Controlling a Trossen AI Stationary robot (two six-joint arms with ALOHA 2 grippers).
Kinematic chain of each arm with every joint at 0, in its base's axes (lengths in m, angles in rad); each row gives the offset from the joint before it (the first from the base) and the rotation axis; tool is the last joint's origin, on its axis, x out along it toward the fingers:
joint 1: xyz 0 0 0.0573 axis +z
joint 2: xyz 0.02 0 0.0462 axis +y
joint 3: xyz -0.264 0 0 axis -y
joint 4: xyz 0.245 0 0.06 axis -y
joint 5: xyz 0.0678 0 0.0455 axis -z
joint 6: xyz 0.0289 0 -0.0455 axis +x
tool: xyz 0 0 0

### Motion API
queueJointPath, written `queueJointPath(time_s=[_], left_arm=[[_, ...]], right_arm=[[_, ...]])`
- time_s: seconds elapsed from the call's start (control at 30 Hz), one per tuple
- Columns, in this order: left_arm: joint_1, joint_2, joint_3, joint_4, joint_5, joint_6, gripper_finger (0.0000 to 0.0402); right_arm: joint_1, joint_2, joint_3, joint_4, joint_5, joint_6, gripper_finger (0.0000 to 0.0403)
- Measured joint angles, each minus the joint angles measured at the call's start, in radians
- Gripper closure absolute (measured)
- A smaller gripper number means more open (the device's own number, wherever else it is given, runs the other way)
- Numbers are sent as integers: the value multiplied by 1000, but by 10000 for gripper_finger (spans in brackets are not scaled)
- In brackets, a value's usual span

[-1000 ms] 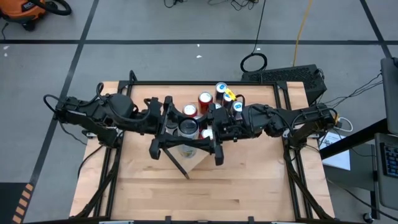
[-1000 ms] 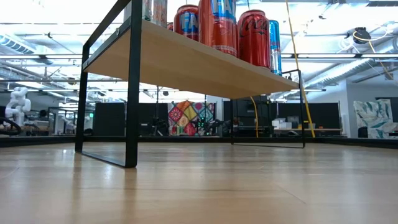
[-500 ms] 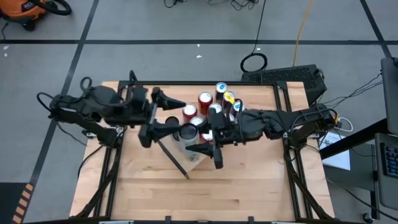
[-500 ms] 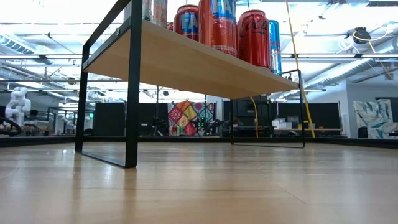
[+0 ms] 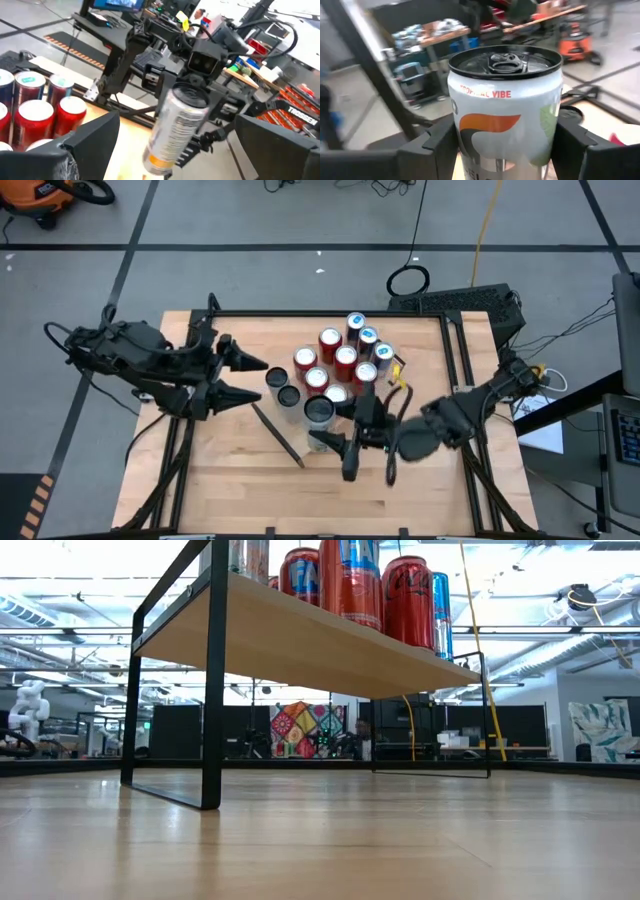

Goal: Place canned beverage on shelf
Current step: Put the white soda can on the shelf

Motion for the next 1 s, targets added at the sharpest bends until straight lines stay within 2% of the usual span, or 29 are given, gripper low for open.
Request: queueJointPath(time_s=[0.23,0.6,0.83,1.0], left_arm=[[-66,-8,0,-50,-16,-26,4],[-143,-8,0,-229,-43,-104,4],[-184,-8,0,-257,-81,-104,4],[-191,-7,0,-263,-86,-103,4]], right_arm=[[62,89,0,7,213,62,187],[95,252,0,50,355,107,181],[99,325,0,28,404,162,180],[129,322,0,-70,552,250,180]])
